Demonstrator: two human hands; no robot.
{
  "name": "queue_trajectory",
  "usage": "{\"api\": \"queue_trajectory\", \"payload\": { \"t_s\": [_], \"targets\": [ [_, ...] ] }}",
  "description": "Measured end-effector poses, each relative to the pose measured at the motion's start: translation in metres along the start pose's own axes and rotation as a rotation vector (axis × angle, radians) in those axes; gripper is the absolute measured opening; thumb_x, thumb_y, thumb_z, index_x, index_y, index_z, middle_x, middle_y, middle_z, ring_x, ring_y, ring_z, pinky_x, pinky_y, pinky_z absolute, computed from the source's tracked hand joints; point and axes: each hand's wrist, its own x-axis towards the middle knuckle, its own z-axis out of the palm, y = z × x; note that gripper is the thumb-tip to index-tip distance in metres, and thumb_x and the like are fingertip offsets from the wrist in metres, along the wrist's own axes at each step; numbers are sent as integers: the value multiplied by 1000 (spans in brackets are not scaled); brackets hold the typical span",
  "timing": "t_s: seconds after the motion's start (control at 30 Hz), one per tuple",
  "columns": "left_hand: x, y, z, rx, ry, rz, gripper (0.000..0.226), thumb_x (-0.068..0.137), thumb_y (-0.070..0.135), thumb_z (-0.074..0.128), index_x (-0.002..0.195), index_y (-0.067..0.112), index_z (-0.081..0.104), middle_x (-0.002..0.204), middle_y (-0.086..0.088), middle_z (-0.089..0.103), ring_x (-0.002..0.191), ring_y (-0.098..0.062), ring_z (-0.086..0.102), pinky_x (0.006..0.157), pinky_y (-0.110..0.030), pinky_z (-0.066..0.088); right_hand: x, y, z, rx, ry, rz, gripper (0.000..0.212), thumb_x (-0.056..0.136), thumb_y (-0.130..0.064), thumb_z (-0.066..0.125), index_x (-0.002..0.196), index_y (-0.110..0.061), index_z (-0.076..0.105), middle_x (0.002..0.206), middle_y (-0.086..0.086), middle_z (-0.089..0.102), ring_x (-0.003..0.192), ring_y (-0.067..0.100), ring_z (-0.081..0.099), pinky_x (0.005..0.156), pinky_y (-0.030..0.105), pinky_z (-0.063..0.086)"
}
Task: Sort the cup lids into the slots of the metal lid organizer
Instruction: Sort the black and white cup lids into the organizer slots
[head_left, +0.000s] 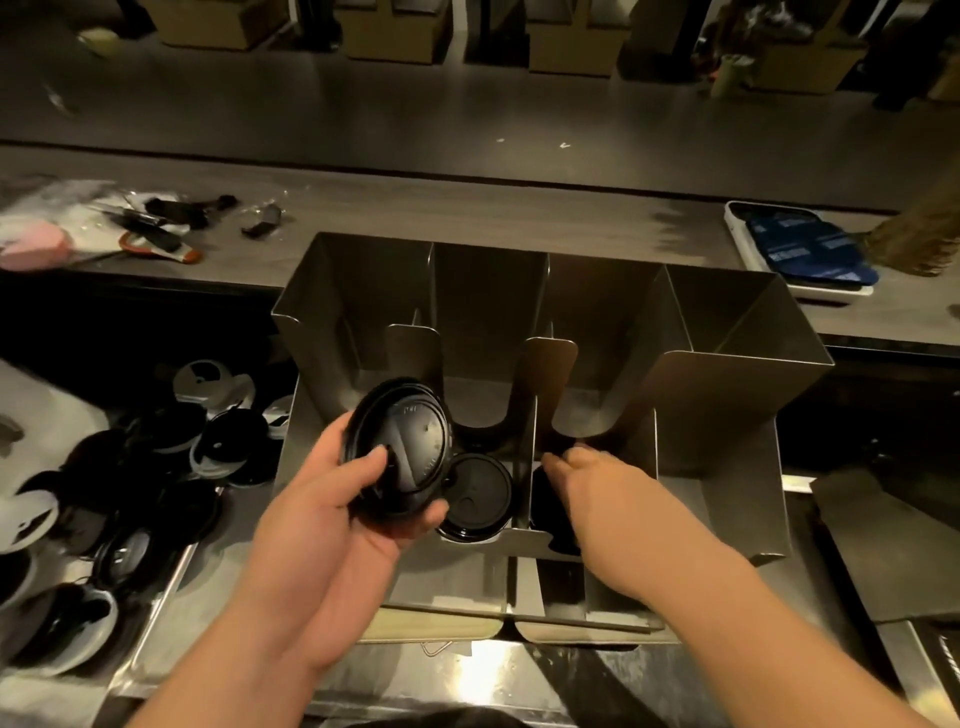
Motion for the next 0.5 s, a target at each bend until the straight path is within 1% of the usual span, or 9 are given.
{"api": "queue_trajectory", "payload": {
  "t_s": [0.07,0.1,0.13,0.17,0.2,0.23,0.3,0.4,0.5],
  "targets": [
    [1,-2,1,-376,-153,-199,47,78,4,79,120,10,59,86,-11,63,61,-17,60,44,-20,51,-9,-1,-5,117,93,-7,65,93,-16,63,150,-28,34,143,-7,45,134,12,42,109,23,36],
    [0,-5,2,-542,-256,-301,49,78,2,80,120,9,55,81,-9,57,56,-16,56,43,-20,50,-15,-2,-7,171,163,-4,58,95,-21,62,147,-32,40,141,-12,48,132,8,42,108,22,36],
    [1,-9,3,-632,-340,-372,41,85,7,76,118,7,53,77,-7,53,53,-15,53,44,-21,50,-20,-4,-10,215,252,-4,48,95,-27,60,141,-35,47,135,-17,53,127,4,46,106,21,38],
    [2,-13,5,-632,-371,-396,29,93,16,68,114,7,50,74,-6,51,51,-15,50,46,-22,50,-26,-6,-13,266,355,-13,39,94,-30,61,132,-37,55,125,-20,58,118,0,50,101,20,43],
    [2,-18,9,-598,-396,-380,25,98,28,58,110,9,49,71,-4,50,51,-13,45,48,-23,50,-31,-8,-16,351,461,-21,30,92,-29,63,121,-36,62,113,-22,63,108,-2,55,93,17,48],
    [1,-23,15,-561,-423,-381,28,100,39,48,105,11,47,69,-2,49,52,-10,40,51,-23,49,-36,-10,-18,472,560,-34,22,89,-25,66,110,-34,66,103,-22,65,99,-2,58,84,13,49],
    [-2,-30,27,-475,-464,-377,28,99,43,40,94,16,42,70,1,43,58,-8,34,52,-21,43,-44,-14,-25,719,717,-62,14,86,-19,68,98,-27,69,91,-20,65,92,3,62,75,11,47],
    [-7,-37,39,-257,-475,-339,31,92,39,56,82,19,36,71,4,29,64,-9,27,53,-18,28,-49,-21,-35,916,778,-104,13,90,-16,68,96,-27,68,91,-15,66,93,8,64,75,11,47],
    [-7,-47,37,-173,-487,-330,31,95,39,46,77,19,31,68,2,26,62,-12,28,59,-23,25,-52,-27,-36,978,721,-136,22,83,-19,69,103,-30,66,98,-13,64,100,12,63,79,16,49]
  ]
}}
